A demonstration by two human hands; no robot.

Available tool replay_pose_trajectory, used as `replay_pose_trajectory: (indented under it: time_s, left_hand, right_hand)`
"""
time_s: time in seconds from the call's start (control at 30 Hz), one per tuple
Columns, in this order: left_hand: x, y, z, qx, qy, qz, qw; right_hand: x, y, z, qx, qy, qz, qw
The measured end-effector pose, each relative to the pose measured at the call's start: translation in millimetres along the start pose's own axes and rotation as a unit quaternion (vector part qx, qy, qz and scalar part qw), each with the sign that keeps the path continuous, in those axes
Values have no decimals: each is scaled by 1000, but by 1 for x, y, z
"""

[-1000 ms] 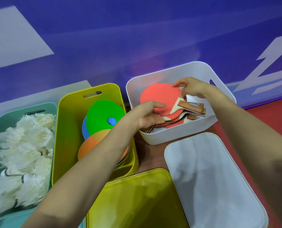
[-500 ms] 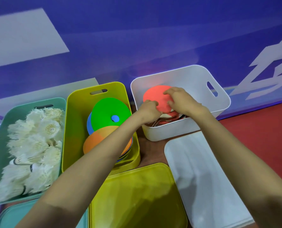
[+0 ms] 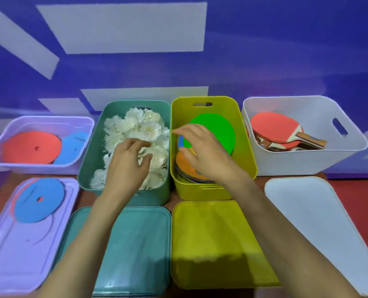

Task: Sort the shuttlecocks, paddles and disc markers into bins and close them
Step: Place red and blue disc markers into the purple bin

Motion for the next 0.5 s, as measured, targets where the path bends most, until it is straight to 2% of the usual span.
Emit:
replay_pose_trajectory:
  time_s: [0.13,0.3,0.4,0.5]
  left_hand:
    - [28,-30,-91,-17,-22,5,1000]
    - [59,-67,-210,-4,-21,-10,1000]
    - [80,-82,-276,-3,-40,-22,999]
    - [101,-86,-330,13,-78,-45,996]
  right_hand:
    - [-40,57,-73,18,-24,-29,999]
    - [-90,127,-161,35,-3,-47,998]
    - [-113,167,-213,14,-7,-41,999]
    - [-128,204,-254,-32,0,-72,997]
Point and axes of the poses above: each hand's wrist, its own x-axis away from the middle knuckle, its own y-axis out of the palm, z = x × y, the point moved 1 cm from there along -x, towards the middle knuckle, and after that the axes turned 12 degrees about -z, right-handed, at the moved point
